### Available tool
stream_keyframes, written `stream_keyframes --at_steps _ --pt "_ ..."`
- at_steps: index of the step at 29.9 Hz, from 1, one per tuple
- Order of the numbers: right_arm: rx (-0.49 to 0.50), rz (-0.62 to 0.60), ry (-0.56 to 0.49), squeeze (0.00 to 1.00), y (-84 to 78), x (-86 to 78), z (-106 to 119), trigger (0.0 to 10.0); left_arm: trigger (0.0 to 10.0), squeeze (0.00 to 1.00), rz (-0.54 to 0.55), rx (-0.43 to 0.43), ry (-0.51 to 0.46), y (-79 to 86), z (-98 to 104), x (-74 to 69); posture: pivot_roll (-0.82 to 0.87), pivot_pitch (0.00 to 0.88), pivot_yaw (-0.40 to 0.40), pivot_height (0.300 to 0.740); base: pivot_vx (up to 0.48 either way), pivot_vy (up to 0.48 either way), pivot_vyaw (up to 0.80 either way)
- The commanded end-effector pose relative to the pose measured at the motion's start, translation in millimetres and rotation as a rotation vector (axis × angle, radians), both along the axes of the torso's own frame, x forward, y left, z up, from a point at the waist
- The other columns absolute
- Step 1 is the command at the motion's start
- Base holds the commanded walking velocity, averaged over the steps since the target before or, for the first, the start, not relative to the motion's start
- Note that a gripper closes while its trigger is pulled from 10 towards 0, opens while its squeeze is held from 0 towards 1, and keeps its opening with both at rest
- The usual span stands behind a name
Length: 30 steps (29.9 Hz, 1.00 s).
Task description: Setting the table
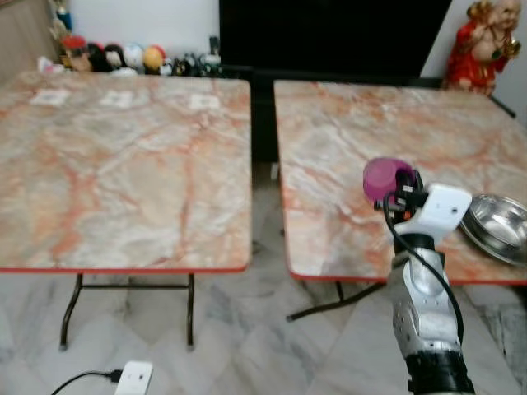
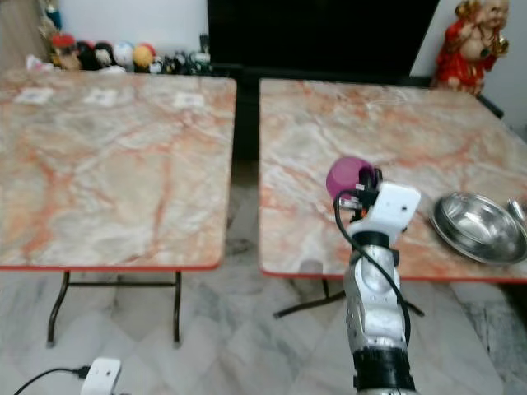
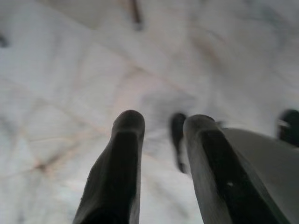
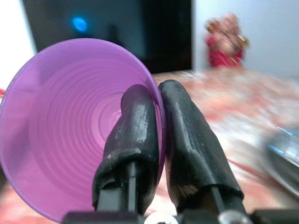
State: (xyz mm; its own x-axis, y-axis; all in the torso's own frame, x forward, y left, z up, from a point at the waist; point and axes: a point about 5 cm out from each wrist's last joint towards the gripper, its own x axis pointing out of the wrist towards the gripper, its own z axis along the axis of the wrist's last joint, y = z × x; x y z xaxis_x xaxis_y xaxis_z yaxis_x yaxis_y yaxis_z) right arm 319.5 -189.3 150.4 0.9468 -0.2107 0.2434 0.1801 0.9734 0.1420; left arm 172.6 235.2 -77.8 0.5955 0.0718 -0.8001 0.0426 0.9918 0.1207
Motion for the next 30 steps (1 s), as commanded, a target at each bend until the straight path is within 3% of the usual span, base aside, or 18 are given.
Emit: stream_keyframes --at_steps 1,9,30 --pt "0.004 -0.003 -0.014 0.00 -0.1 1.0 4.5 10.0 10.0 0.00 0.011 0.005 0.010 4.1 -0.7 -3.8 0.08 0.011 -0.044 0.740 0.000 0.000 0.00" --pt "0.006 -0.002 -0.015 0.00 -0.3 1.7 5.2 10.0 10.0 0.00 0.014 -0.010 0.005 2.3 -1.0 -3.5 0.08 0.013 -0.046 0.740 0.000 0.000 0.00" --pt "0.002 0.005 -0.022 0.00 0.8 2.3 7.0 10.0 10.0 0.00 0.018 -0.016 0.006 -0.5 -1.5 -2.6 0.08 0.014 -0.049 0.740 0.346 0.000 0.00"
